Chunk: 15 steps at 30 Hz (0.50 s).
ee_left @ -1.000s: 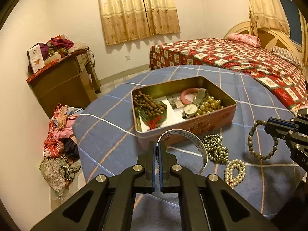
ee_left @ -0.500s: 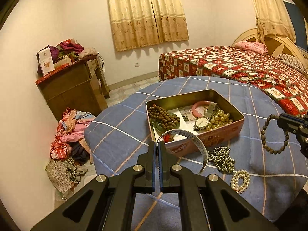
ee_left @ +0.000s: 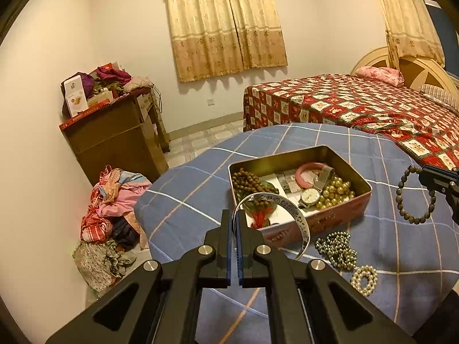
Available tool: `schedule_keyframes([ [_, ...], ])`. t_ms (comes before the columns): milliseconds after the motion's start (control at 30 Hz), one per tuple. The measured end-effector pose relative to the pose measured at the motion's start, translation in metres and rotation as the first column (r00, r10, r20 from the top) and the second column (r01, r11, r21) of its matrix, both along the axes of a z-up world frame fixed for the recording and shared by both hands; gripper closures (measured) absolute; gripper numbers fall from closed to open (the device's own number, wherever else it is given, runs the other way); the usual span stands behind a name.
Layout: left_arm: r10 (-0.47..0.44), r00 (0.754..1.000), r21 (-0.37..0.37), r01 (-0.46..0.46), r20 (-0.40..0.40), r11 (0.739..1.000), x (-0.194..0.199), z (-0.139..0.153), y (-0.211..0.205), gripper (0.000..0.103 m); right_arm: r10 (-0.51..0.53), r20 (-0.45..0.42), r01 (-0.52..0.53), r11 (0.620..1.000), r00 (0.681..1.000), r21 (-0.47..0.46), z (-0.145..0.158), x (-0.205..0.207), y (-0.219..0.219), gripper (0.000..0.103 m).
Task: Organize jewelry
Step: 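Carry the silver bangle and dark bead bracelet into the tin and release them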
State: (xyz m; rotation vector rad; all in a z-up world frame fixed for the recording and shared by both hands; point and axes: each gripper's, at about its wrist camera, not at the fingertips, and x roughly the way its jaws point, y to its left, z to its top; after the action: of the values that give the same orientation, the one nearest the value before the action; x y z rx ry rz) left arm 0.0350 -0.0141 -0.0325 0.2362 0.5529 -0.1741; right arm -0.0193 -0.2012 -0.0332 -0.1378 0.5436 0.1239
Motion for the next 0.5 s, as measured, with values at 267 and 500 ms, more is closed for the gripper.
schedule_keyframes([
  [267,-0.003,1.000,0.013,0.003,0.022,1.000,0.011,0.010,-0.005,0.102,-0.003,0.022,0.003,1.000,1.000,0.007,0.012,0.009,-0.003,0.093],
  [500,0.002,1.000,0.016,-0.002,0.031,1.000,0.024,0.016,-0.007,0.102,0.005,0.037,-0.005,1.000,0.999,0.004,0.022,0.021,0.000,0.093],
])
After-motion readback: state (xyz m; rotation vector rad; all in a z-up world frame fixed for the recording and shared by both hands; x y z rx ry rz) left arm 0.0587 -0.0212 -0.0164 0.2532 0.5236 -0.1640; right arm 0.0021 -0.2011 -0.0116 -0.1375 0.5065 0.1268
